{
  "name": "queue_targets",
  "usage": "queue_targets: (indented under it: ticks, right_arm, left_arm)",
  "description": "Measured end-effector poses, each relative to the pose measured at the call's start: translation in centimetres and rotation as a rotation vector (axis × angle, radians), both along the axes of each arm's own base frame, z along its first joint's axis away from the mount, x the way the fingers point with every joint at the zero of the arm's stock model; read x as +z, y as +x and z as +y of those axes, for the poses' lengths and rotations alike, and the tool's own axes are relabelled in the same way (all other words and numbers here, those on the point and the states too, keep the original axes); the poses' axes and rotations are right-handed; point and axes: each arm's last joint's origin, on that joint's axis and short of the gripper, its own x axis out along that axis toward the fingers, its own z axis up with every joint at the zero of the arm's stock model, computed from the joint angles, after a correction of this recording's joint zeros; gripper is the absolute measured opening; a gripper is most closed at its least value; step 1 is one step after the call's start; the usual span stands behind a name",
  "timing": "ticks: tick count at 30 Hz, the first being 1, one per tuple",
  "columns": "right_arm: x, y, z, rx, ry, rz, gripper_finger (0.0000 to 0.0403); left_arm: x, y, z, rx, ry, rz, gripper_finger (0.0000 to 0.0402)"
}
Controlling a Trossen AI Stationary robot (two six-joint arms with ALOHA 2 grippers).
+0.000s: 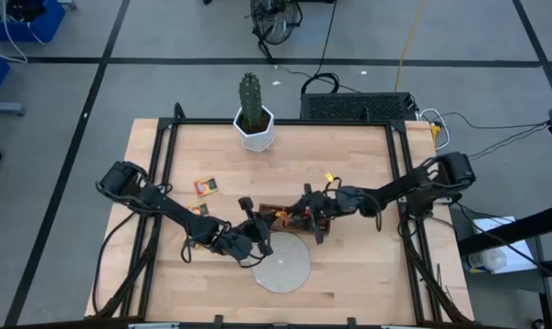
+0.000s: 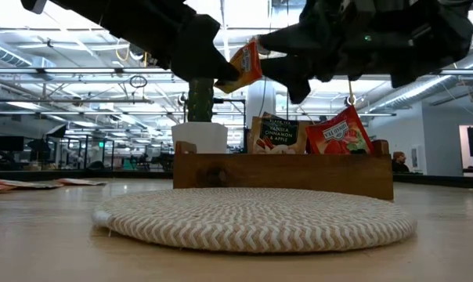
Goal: Pick & Place Tea
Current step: Put the yellow tea bag into the left section of the wooden organizer
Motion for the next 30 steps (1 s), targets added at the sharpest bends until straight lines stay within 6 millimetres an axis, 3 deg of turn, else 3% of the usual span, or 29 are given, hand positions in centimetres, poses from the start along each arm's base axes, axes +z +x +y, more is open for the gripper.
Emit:
queue_targets:
  ticks: [6,12,16,22,26,30]
  right_arm:
    - [-0.7,1.6,0.2,0.002,0.005,0.021,0.0186]
    - [-0.9,2.0,-0.1,-0.007,0.004,0.030,0.0168]
    - [-1.0,2.0,-0.5,-0.015,0.004,0.032,0.0124]
    - [-0.9,2.0,-0.6,-0.014,-0.033,0.030,0.0020]
    - [-0.9,2.0,-0.6,-0.015,-0.043,0.029,0.0009]
    - [-0.6,2.0,-0.5,0.003,-0.051,0.026,0.0005]
  left_arm:
    - [0.0,0.1,0.2,0.001,0.015,0.014,0.0017]
    - [-0.1,0.0,0.1,0.001,0.008,0.012,0.0019]
    - [-0.1,-0.1,0.0,-0.001,0.012,0.021,0.0017]
    - [-0.2,-0.3,-0.3,0.006,0.020,0.021,0.0022]
    - [-0.1,-0.5,-0.6,0.037,0.057,0.018,0.0021]
    - [-0.2,-0.9,-0.9,0.063,0.118,0.057,0.0046]
